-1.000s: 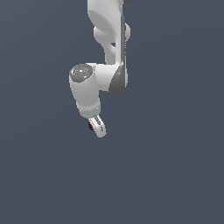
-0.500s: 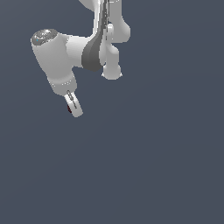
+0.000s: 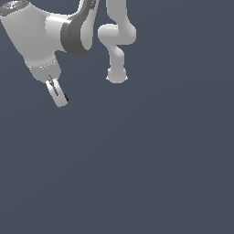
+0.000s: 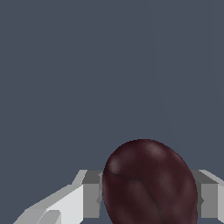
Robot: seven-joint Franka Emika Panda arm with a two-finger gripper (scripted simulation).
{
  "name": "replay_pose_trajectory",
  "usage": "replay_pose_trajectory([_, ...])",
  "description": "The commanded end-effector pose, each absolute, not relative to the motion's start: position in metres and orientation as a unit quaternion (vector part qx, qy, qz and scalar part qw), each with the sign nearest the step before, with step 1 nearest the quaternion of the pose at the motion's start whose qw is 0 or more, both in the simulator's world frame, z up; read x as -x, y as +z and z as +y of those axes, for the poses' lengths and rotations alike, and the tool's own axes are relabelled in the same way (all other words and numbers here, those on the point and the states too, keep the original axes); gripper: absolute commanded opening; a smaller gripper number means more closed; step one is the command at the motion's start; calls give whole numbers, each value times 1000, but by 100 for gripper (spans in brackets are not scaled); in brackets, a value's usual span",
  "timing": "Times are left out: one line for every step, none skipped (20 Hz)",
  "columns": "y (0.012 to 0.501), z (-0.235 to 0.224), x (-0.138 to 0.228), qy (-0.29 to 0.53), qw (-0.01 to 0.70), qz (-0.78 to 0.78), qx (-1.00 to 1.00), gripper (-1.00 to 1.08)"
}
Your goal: Pick up the object and move it to a goal position.
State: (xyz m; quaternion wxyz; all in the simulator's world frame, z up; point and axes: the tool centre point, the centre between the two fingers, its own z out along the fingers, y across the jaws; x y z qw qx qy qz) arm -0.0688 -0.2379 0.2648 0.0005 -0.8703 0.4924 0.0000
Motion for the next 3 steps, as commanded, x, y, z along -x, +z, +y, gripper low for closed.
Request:
replay_pose_trajectory([270, -244, 71, 0, 0, 492, 871, -100])
replay_pose_trajectory([271, -245, 72, 0, 0, 492, 871, -100])
replay_pose_trajectory([271, -245, 72, 0, 0, 492, 871, -100])
